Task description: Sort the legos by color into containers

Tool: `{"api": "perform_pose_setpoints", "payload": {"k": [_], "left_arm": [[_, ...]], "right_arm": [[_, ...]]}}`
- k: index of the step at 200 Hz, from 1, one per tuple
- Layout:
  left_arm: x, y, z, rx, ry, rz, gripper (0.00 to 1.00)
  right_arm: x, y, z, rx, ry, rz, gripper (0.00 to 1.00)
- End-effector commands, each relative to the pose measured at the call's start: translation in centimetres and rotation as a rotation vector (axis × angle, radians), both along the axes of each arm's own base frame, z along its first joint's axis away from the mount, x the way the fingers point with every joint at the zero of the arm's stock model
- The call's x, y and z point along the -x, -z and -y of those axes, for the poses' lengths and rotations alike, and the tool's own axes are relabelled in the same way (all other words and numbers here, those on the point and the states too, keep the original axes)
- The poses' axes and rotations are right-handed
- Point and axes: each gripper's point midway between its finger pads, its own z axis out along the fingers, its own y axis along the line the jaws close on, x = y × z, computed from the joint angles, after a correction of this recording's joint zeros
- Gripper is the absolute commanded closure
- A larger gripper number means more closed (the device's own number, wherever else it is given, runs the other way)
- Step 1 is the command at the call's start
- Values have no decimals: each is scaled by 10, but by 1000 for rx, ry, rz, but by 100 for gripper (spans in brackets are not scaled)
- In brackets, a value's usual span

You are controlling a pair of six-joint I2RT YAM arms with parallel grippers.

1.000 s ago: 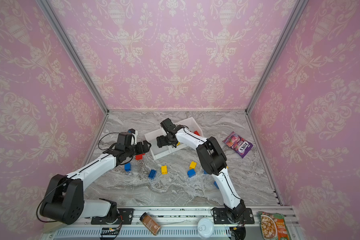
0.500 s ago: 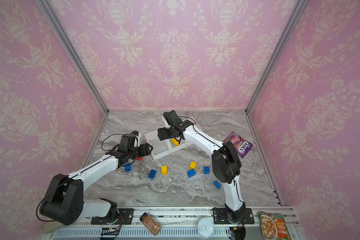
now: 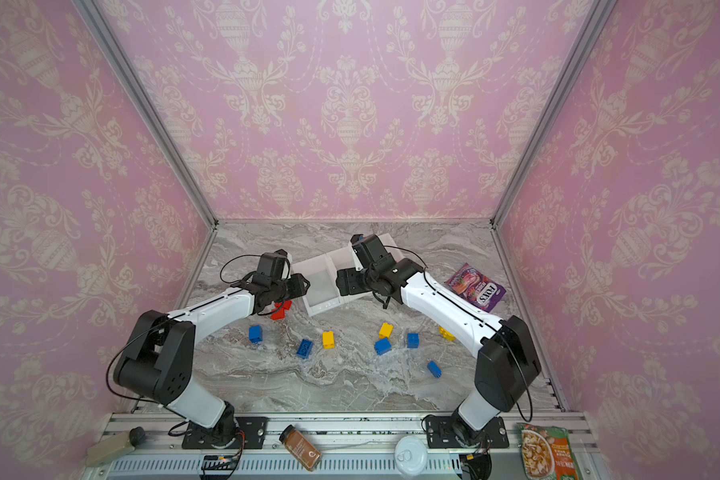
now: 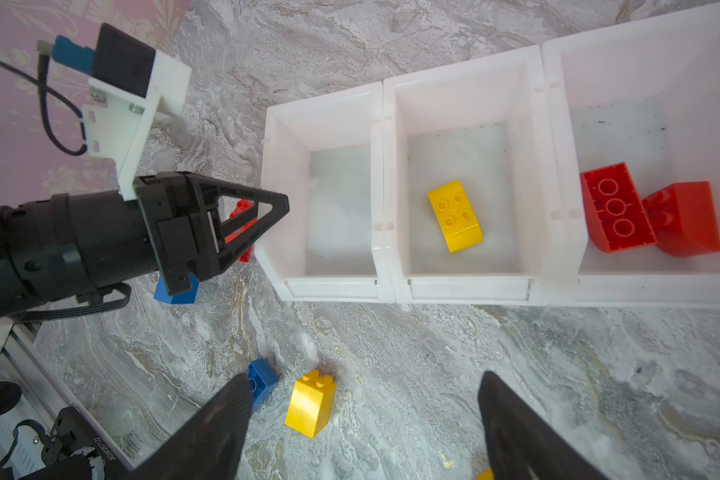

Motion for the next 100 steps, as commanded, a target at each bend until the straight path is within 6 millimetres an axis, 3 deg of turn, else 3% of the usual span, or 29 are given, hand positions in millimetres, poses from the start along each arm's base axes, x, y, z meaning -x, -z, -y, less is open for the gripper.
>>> {"api": "perform_pose_setpoints", "payload": {"k": [1,50,100], "left_arm": [[-22,-6,2,-28,-7,39,66],[-57,-3,3,-103,2,53,70],[-76,-1,5,-135,11,58,69]], "right_arm": [[7,-7,5,-20,29,13,14],[14,-23,12,-39,37,39,14],[17,-23,15,-38,38,42,14]]}}
